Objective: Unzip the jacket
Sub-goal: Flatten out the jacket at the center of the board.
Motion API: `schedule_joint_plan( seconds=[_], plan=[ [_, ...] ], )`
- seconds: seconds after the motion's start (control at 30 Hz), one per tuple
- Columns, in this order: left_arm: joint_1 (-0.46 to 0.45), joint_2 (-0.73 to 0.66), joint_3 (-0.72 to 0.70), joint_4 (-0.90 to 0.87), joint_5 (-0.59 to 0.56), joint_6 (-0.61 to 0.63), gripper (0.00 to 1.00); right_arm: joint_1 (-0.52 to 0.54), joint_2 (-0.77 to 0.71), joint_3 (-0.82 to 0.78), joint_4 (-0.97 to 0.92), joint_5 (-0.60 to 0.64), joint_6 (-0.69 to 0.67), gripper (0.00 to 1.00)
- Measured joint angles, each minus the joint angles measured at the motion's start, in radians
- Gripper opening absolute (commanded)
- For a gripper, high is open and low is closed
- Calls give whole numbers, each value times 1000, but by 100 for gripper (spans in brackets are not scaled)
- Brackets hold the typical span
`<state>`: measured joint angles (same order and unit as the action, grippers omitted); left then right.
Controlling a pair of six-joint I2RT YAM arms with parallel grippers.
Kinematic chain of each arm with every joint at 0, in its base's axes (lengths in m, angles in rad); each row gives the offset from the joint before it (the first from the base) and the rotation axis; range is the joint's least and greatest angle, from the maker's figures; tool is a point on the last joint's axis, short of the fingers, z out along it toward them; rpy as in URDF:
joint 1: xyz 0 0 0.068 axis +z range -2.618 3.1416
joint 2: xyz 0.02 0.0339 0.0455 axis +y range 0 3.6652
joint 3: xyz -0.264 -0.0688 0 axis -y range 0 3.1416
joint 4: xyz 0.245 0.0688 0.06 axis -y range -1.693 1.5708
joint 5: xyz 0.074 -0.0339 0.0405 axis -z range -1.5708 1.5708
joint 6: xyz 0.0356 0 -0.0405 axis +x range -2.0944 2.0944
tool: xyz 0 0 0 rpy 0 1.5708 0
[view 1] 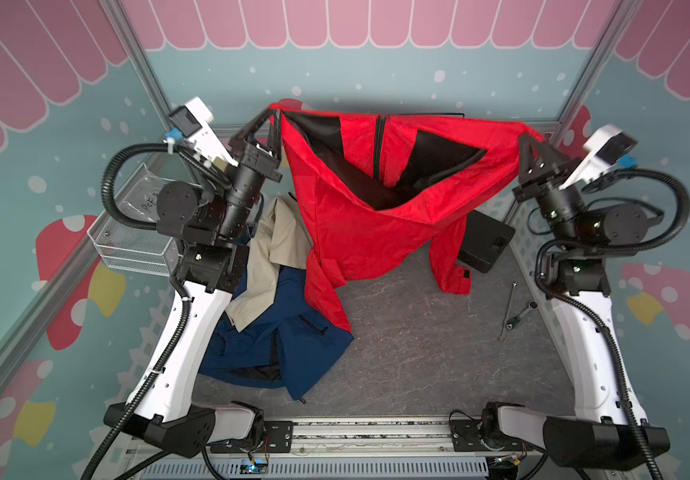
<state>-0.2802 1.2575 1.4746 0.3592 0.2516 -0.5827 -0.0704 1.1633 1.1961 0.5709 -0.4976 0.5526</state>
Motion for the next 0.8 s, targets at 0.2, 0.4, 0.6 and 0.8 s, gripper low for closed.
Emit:
schedule_joint_plan(
  seconds=[0.2, 0.4, 0.6, 0.8],
  plan=[
    [9, -109, -770, -74, 6, -39, 0, -2, 21, -630, -184, -19, -34, 0],
    [10, -363, -908, -327, 26, -36, 0, -2, -120, -675, -410, -40, -32, 0],
    [10, -443, -854, -481, 111, -37, 0, -2, -157, -584, -639, 18, -20, 0],
    [1, -516, -828, -719, 182, 11, 0, 0, -264, -515, -897, 125, 6, 4]
  ],
)
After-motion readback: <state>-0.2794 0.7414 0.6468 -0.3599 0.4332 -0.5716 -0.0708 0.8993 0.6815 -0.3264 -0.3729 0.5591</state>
